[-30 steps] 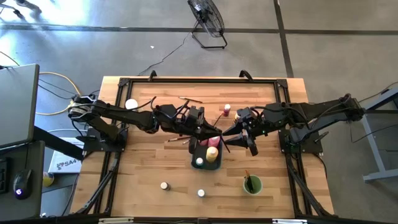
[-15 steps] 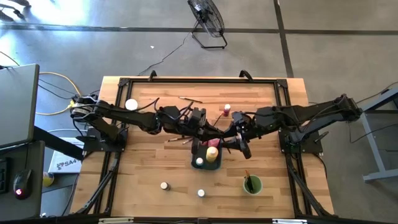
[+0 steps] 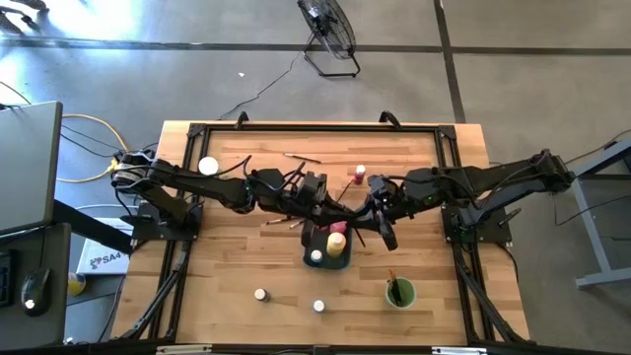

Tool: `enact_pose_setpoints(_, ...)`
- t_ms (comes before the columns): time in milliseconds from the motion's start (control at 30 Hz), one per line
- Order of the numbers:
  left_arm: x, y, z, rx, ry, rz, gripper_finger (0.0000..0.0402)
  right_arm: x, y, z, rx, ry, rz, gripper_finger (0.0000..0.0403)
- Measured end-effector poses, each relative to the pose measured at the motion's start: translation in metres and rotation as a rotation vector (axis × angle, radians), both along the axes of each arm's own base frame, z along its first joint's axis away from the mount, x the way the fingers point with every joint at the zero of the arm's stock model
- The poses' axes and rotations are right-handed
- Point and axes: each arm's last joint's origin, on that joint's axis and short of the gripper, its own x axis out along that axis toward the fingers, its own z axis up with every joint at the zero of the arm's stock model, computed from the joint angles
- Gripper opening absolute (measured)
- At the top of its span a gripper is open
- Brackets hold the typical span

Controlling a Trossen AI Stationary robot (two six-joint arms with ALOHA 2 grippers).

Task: Pick & Place Paint Supplies
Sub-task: Put the black and silver paint brush into the green cup

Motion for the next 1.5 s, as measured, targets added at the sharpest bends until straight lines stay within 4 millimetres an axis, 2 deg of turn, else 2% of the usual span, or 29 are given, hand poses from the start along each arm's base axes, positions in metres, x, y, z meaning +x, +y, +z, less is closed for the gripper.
enact_pose_setpoints(200, 0.000, 0.000, 0.000, 0.002, -0.001, -0.007, 0.0020, 0.000, 0.000, 0.000, -0.010, -0.002, 0.002, 0.0015)
enact_pose_setpoints(533, -0.001, 0.000, 0.003, 0.007, -0.029, -0.033, 0.0028, 0.000, 0.000, 0.001, -0.016, -0.013, 0.002, 0.0013)
enact_pose_setpoints(633, -0.001, -0.001, 0.004, 0.005, -0.048, -0.043, 0.0055, -0.001, 0.000, 0.002, -0.018, -0.022, 0.003, 0.0013)
enact_pose_setpoints(833, -0.001, -0.001, 0.004, 0.007, -0.048, -0.056, 0.0141, -0.001, 0.000, 0.003, -0.030, -0.026, 0.001, 0.0013)
enact_pose_setpoints(967, -0.003, -0.001, 0.007, 0.007, -0.053, -0.057, 0.0178, -0.005, -0.001, 0.006, -0.035, -0.038, -0.014, 0.0013)
enact_pose_setpoints(1133, -0.011, 0.000, 0.016, 0.004, -0.071, -0.056, 0.0192, -0.025, -0.006, 0.020, -0.066, -0.086, -0.082, 0.0013)
enact_pose_setpoints(1300, -0.018, 0.001, 0.022, 0.006, -0.070, -0.072, 0.0193, -0.059, -0.005, 0.036, -0.088, -0.143, -0.185, 0.0013)
enact_pose_setpoints(1500, -0.026, 0.002, 0.031, 0.007, -0.087, -0.072, 0.0193, -0.093, 0.019, 0.042, -0.120, -0.165, -0.316, 0.0013)
